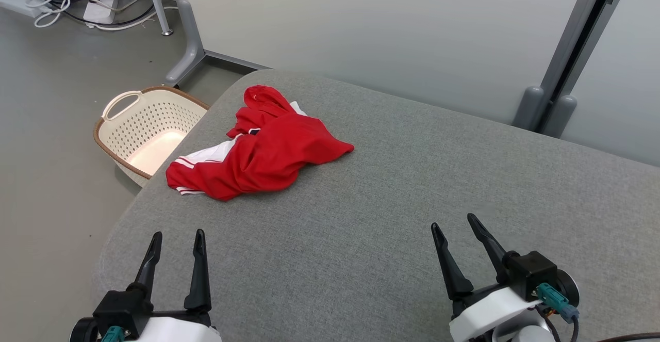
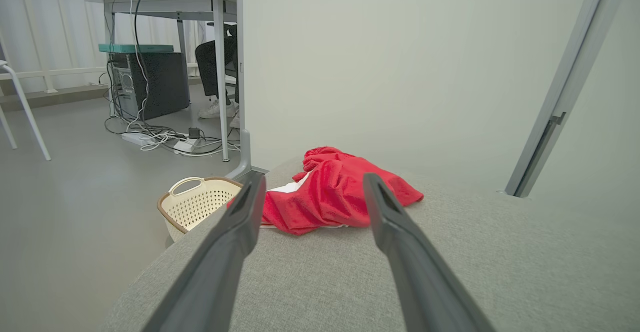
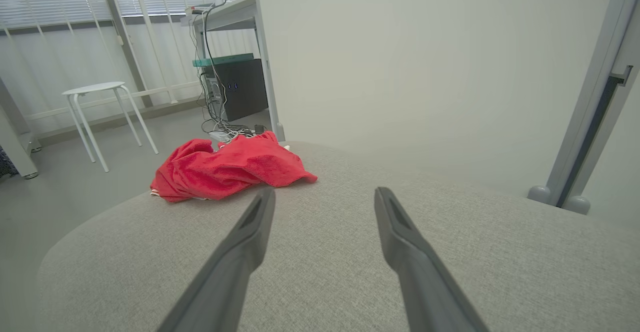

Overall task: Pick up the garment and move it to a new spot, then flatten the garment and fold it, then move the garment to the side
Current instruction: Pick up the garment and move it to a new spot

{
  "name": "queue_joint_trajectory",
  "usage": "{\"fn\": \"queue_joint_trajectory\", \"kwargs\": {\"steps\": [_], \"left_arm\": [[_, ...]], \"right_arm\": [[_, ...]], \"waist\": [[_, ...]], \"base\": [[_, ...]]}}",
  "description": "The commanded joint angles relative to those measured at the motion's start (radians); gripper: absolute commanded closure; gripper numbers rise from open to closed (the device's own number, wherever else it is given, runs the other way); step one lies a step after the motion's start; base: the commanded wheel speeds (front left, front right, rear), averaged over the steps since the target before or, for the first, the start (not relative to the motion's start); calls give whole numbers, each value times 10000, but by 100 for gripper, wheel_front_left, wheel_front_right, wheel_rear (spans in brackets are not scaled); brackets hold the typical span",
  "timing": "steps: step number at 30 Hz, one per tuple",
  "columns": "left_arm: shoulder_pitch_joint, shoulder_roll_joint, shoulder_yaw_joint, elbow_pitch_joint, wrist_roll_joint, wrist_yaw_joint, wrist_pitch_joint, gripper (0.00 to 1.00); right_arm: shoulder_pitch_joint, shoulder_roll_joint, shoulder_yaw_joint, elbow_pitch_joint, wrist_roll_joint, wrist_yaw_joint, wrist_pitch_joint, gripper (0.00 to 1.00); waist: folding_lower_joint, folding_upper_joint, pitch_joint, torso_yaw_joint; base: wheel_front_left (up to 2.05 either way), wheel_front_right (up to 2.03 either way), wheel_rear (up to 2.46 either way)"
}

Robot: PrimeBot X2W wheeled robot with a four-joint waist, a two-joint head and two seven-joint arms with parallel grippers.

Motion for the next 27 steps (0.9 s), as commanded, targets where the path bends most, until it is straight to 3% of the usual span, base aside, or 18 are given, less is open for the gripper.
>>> {"fn": "queue_joint_trajectory", "kwargs": {"steps": [1,15,21,27], "left_arm": [[21,40,35,97,-55,-39,-1,0],[-1226,124,704,1079,529,-561,-1,0],[-2587,645,952,2178,753,-893,1,0],[-4219,1421,483,3993,421,-1393,415,0]], "right_arm": [[11,-32,-86,5,-100,-4,-9,0],[174,-36,-933,-482,-605,-4,-7,0],[-288,-148,-1437,-968,-1323,-4,-9,0],[-813,-278,-2021,-1476,-1567,-4,-9,0]], "waist": [[0,0,0,-21],[0,0,829,-403],[0,0,1857,-918],[0,0,2870,-1502]], "base": [[0,0,0],[0,0,0],[0,0,0],[0,0,0]]}}
